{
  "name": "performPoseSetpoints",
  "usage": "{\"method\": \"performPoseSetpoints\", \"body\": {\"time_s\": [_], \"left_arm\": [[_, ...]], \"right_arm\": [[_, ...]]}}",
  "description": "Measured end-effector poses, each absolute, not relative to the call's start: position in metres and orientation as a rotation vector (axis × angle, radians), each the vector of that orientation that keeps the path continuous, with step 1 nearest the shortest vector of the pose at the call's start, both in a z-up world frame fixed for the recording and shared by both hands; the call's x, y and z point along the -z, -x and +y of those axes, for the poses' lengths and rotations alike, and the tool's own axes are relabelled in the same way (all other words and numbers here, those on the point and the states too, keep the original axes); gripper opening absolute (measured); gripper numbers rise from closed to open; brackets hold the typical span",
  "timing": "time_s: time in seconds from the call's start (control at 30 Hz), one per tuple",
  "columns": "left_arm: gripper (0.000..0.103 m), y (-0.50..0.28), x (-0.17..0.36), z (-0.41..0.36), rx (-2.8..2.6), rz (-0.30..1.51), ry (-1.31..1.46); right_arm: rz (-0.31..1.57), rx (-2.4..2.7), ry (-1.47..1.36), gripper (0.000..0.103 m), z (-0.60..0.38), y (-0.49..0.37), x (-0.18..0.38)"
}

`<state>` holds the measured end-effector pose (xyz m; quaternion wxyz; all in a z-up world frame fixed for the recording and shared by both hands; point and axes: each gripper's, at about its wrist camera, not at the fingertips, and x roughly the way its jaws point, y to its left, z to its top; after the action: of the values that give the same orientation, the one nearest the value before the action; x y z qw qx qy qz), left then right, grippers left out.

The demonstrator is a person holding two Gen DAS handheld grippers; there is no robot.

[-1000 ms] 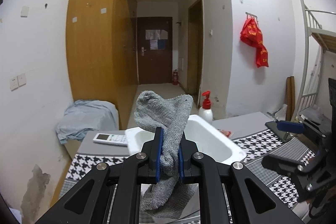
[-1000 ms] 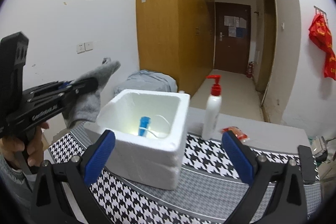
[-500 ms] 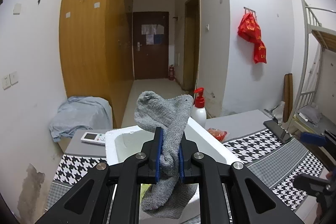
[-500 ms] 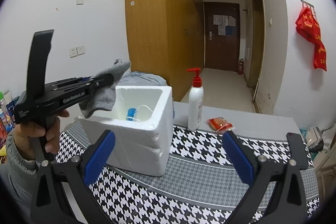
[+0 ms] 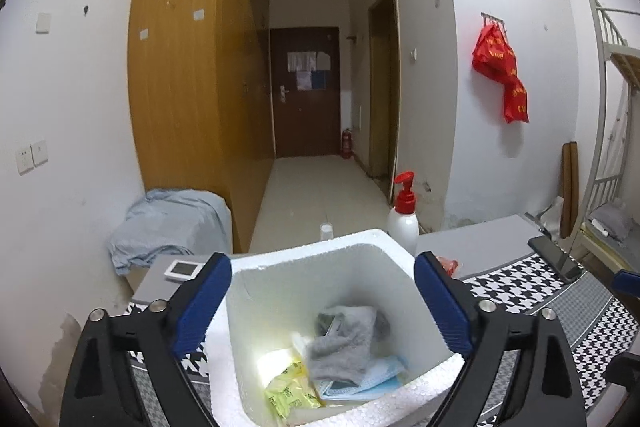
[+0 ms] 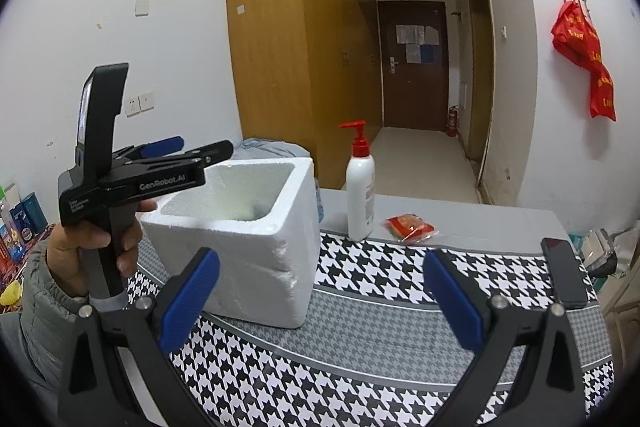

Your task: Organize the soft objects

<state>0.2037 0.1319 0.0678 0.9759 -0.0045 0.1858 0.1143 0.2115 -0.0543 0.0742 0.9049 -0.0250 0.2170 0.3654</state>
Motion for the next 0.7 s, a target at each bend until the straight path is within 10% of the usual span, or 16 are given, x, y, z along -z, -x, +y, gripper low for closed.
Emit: {"method": "performPoseSetpoints", "body": {"time_s": [0.7], "left_arm": [[0.102,-0.147,-0.082,0.123,-0.264,0.292,0.016]], "right_arm": [[0.425,-0.787,0.059,0.103,-0.049,-0.201,-0.074]]}}
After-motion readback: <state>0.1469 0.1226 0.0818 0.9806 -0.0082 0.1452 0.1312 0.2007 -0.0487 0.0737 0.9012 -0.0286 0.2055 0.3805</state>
